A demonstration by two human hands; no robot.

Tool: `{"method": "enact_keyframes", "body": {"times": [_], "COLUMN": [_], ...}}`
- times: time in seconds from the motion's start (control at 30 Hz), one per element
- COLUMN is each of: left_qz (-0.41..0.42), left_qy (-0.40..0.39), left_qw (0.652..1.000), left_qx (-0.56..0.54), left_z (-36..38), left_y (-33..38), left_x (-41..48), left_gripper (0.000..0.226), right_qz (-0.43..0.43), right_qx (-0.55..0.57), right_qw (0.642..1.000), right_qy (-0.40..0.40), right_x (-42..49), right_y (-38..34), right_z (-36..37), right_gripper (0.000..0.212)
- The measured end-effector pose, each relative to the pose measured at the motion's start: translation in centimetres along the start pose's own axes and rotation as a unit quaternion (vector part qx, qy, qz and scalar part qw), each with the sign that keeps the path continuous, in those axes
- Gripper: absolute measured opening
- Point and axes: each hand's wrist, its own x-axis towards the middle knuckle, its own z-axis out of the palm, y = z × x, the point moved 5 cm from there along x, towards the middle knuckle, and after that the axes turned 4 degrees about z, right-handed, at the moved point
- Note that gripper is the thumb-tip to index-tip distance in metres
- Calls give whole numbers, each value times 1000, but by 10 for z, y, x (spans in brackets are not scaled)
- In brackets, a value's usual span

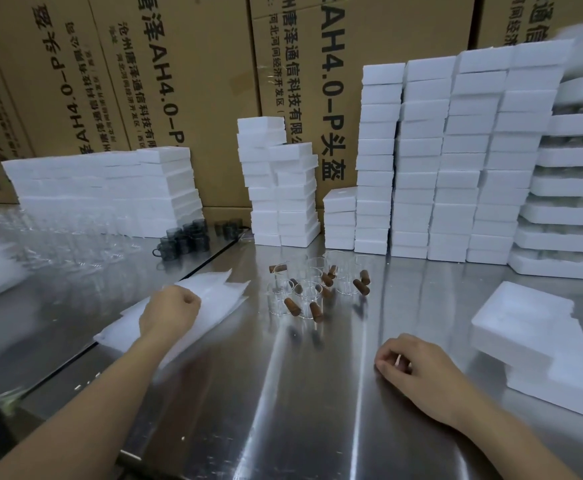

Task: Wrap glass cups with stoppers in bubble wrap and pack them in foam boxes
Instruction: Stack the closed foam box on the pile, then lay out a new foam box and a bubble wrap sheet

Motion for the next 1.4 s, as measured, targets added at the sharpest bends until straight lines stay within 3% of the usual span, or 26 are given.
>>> {"method": "enact_keyframes", "body": {"times": [0.2, 0.53, 0.63, 0.73, 0.87, 0.97, 1.07, 1.27, 1.33, 1.4], "left_qz": [-19, 68, 83, 95, 119, 132, 125, 91, 132, 180], "left_qy": [22, -73, -44, -2, -26, -74, -32, 83, 115, 89], "left_qw": [999, 989, 988, 989, 992, 987, 990, 992, 983, 961], "left_qx": [-27, 112, 123, 117, 36, 45, 56, 12, -53, -192], "left_z": [-10, 28, 30, 27, 26, 34, 36, -21, -55, -85], "left_y": [3, 26, 26, 20, 15, 17, 14, 50, 85, 125], "left_x": [8, 40, 44, 49, 50, 43, 39, 26, 15, -6], "left_gripper": [19, 42, 16, 24, 16, 25, 12, 32, 35, 32], "right_qz": [-1, 4, 5, 9, 7, 7, 9, 12, 17, 33], "right_qx": [-2, 2, 6, 11, -2, -8, -6, -11, -9, 21], "right_qw": [1000, 1000, 1000, 1000, 1000, 1000, 1000, 1000, 1000, 999], "right_qy": [1, -3, -3, -13, -17, -15, -15, -16, -17, -1], "right_x": [1, 2, 3, 4, 8, 9, 6, 2, 3, 3], "right_y": [2, 0, 1, 1, -1, -3, -4, -6, -4, -4], "right_z": [-1, 1, -1, 0, 0, -1, -2, -5, -5, -6], "right_gripper": [14, 19, 18, 17, 15, 16, 15, 11, 11, 12]}}
